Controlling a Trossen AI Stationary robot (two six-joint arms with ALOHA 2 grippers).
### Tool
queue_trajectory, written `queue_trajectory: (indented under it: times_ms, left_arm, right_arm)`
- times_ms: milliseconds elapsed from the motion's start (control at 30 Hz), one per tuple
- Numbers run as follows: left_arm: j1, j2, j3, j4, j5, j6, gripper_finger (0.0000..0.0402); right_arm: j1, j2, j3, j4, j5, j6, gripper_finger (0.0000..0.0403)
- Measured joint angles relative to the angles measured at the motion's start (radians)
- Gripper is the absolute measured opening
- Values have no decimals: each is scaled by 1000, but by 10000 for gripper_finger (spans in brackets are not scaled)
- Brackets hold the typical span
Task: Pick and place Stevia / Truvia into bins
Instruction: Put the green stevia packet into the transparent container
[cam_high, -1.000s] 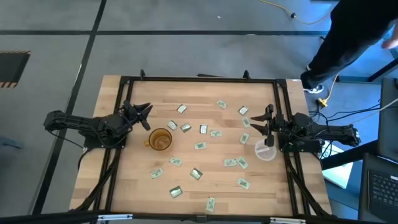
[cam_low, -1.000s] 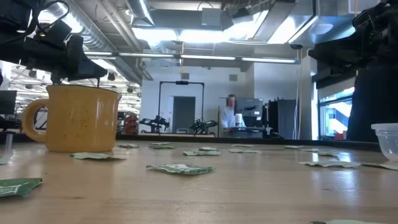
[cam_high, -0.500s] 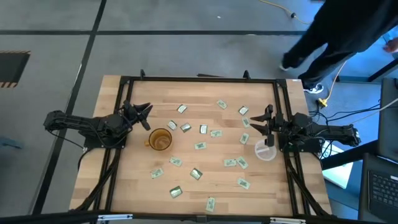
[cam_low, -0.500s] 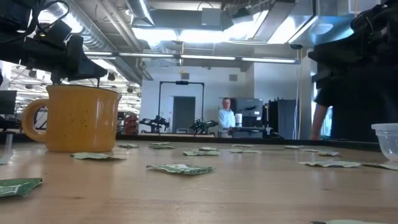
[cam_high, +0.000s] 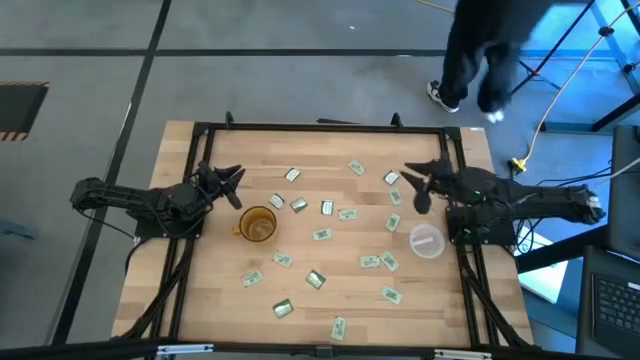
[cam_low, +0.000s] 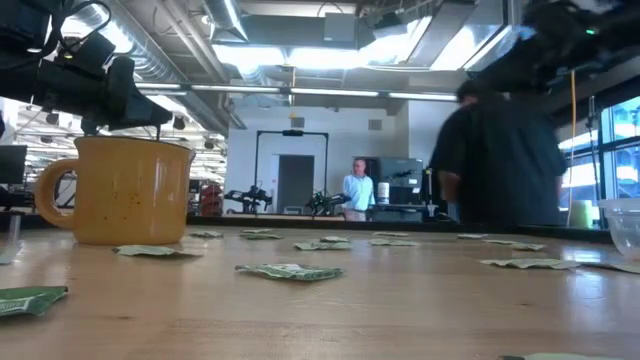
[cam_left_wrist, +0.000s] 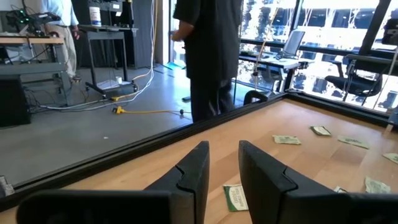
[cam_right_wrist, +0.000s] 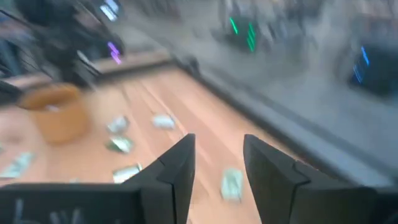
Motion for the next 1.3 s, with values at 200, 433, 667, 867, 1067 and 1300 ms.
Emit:
queue_trajectory:
  times_ms: [200,433,667,867,1067,1300]
  left_arm:
    - [0,0,0,0,-17,0,77]
    - [0,0,0,0,24,0,77]
    - [0,0,0,0,51,-1,77]
    - [0,0,0,0,52,-1,79]
    - [0,0,0,0,52,-1,76]
    - [0,0,0,0,50,-1,75]
  right_arm:
    - [-122,334,278,-401,4,364,139]
    - [-258,631,390,-562,-124,450,139]
    - [-400,826,390,-553,-176,422,139]
    - [-494,942,391,-479,-219,362,139]
    - [-532,1046,391,-442,-275,334,139]
    - [-546,1111,391,-424,-318,313,139]
